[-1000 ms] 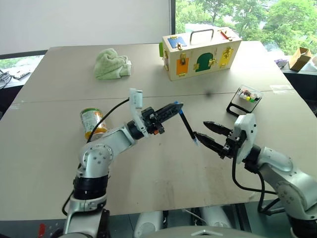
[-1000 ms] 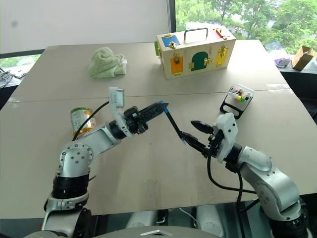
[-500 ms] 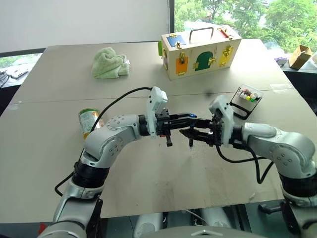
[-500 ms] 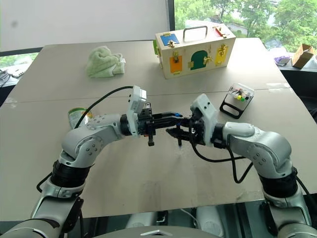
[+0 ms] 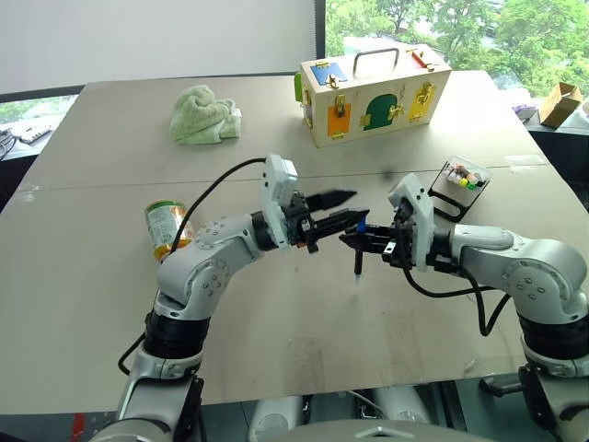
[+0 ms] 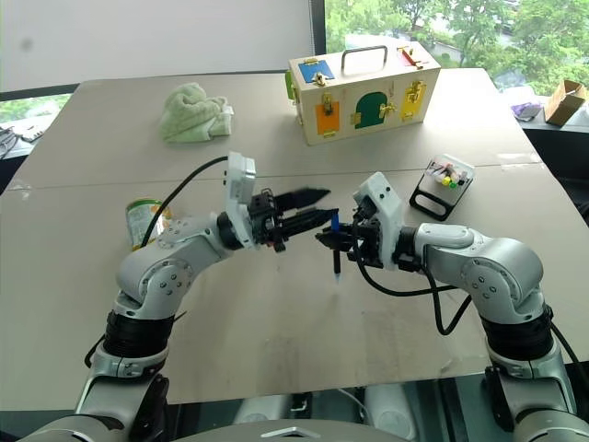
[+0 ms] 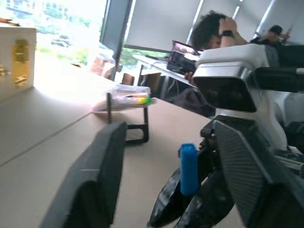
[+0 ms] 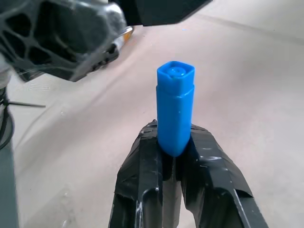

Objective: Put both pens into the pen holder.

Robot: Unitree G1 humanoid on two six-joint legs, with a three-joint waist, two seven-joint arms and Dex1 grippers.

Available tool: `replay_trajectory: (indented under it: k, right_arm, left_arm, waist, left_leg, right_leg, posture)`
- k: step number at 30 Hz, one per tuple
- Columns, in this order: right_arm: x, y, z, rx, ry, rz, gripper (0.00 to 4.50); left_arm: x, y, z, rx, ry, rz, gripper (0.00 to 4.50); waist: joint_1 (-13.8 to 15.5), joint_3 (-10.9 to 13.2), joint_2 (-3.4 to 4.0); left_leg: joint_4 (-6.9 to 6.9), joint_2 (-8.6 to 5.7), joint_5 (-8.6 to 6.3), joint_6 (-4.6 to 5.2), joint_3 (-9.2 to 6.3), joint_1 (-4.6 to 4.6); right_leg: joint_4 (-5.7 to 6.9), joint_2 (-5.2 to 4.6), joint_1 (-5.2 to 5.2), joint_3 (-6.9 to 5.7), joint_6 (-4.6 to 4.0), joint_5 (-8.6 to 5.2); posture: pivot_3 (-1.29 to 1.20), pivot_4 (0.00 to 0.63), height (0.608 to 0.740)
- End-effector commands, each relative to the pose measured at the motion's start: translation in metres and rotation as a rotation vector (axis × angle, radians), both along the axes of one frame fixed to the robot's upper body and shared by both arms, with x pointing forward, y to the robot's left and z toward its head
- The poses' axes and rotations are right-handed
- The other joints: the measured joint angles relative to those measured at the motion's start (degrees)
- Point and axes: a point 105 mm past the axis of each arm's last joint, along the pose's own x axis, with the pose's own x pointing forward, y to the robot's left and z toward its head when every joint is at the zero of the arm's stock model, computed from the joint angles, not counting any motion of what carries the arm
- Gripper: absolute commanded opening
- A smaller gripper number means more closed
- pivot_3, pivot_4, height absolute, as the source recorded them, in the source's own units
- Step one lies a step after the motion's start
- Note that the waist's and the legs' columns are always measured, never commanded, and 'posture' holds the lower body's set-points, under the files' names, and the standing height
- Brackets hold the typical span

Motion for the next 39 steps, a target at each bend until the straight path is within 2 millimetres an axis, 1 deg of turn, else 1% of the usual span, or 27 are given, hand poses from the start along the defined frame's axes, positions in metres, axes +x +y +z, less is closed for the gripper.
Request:
replay_trajectory:
  k: [1,3,5,7,9,12,14,16,18,22,26,32,39]
  right_arm:
    - [0.009,-0.016,0.018,0.003,-0.145,-0.080,0.07]
    - [0.022,-0.028,0.036,-0.028,-0.353,-0.188,0.07]
    - [0.027,-0.034,0.053,-0.029,-0.532,-0.250,0.07]
    - [0.027,-0.045,0.075,0.028,-0.750,-0.353,0.07]
    - [0.028,-0.060,0.074,-0.056,-0.898,-0.421,0.07]
    - [0.030,-0.084,0.069,-0.157,-1.010,-0.532,0.07]
    - [0.029,-0.094,0.067,-0.170,-1.034,-0.576,0.07]
    - [0.031,-0.109,0.070,-0.178,-1.070,-0.655,0.07]
    - [0.034,-0.116,0.071,-0.191,-1.101,-0.694,0.07]
    - [0.036,-0.109,0.068,-0.188,-1.111,-0.659,0.07]
    - [0.038,-0.108,0.064,-0.200,-1.091,-0.637,0.07]
    - [0.034,-0.103,0.061,-0.185,-1.081,-0.608,0.07]
    - [0.043,-0.103,0.055,-0.196,-1.073,-0.607,0.07]
  left_arm:
    - [0.007,0.010,0.014,-0.027,-0.054,0.078,3.26]
    - [0.008,0.013,0.020,-0.068,-0.038,0.080,3.26]
    - [0.006,0.013,0.024,-0.079,-0.031,0.061,3.26]
    - [0.002,0.008,0.025,-0.046,-0.046,0.028,3.26]
    - [-0.001,0.004,0.027,-0.024,-0.064,0.006,3.26]
    - [-0.001,0.002,0.030,-0.021,-0.076,0.002,3.26]
    - [-0.002,0.001,0.030,-0.020,-0.071,-0.013,3.26]
    - [-0.003,-0.001,0.029,-0.015,-0.074,-0.022,3.26]
    - [-0.002,-0.003,0.030,-0.014,-0.080,-0.030,3.26]
    - [-0.002,-0.003,0.029,-0.005,-0.078,-0.042,3.26]
    - [0.000,-0.002,0.029,0.003,-0.085,-0.040,3.26]
    - [-0.002,-0.001,0.031,-0.005,-0.095,-0.028,3.26]
    - [-0.003,-0.001,0.030,0.002,-0.099,-0.021,3.26]
  waist:
    - [0.0,0.0,0.00]
    - [0.1,0.0,0.00]
    - [0.1,0.0,0.00]
    - [0.1,0.0,-0.01]
    - [0.2,0.0,0.00]
    - [0.4,0.0,0.00]
    - [0.4,0.0,0.00]
    - [0.2,0.0,0.01]
    - [0.2,0.0,0.01]
    - [0.1,0.0,0.03]
    - [0.1,0.0,0.04]
    - [0.2,0.0,0.04]
    - [0.1,0.0,0.04]
  left_leg:
    - [0.00,0.00,0.00,0.00,0.00,0.00]
    - [0.01,0.00,0.00,0.00,0.00,0.00]
    - [0.01,0.00,0.00,0.00,0.00,-0.01]
    - [0.01,0.00,0.00,-0.01,0.00,0.00]
    - [0.00,0.00,0.01,-0.03,0.00,0.01]
    - [0.02,-0.01,0.02,-0.03,0.01,0.01]
    - [0.05,-0.01,0.02,-0.03,0.02,0.02]
    - [0.06,0.00,0.03,-0.06,0.02,0.05]
    - [0.05,0.00,0.07,-0.12,0.02,0.09]
    - [0.06,0.00,0.09,-0.16,0.01,0.13]
    - [0.07,0.00,0.10,-0.17,0.02,0.14]
    - [0.10,0.00,0.10,-0.17,0.02,0.13]
    - [0.10,0.00,0.10,-0.17,0.01,0.13]
  right_leg:
    - [0.00,0.00,0.00,0.00,0.00,0.00]
    - [0.00,0.00,0.01,-0.01,0.00,0.00]
    - [0.00,0.01,0.00,-0.02,0.00,0.00]
    - [0.00,0.03,0.00,-0.01,0.01,0.00]
    - [0.00,0.06,0.00,-0.01,0.01,0.00]
    - [-0.03,0.04,0.02,-0.02,0.01,0.00]
    - [-0.03,0.03,0.04,-0.01,0.01,0.00]
    - [0.01,0.04,0.04,-0.01,0.01,0.00]
    - [0.08,0.06,0.04,0.00,0.01,0.00]
    - [0.16,0.07,0.05,0.01,0.01,0.00]
    - [0.18,0.07,0.05,0.02,0.01,0.00]
    - [0.19,0.06,0.05,0.02,0.00,0.00]
    - [0.20,0.06,0.05,0.02,0.00,0.00]
  posture:
    - [0.00,0.150,0.740]
    - [0.00,0.150,0.740]
    - [0.00,0.150,0.740]
    - [0.00,0.150,0.740]
    - [0.00,0.150,0.740]
    - [0.00,0.150,0.740]
    - [0.00,0.150,0.740]
    - [0.00,0.150,0.740]
    - [0.00,0.150,0.740]
    - [0.00,0.150,0.740]
    - [0.00,0.150,0.740]
    - [0.00,0.150,0.740]
    - [0.00,0.150,0.740]
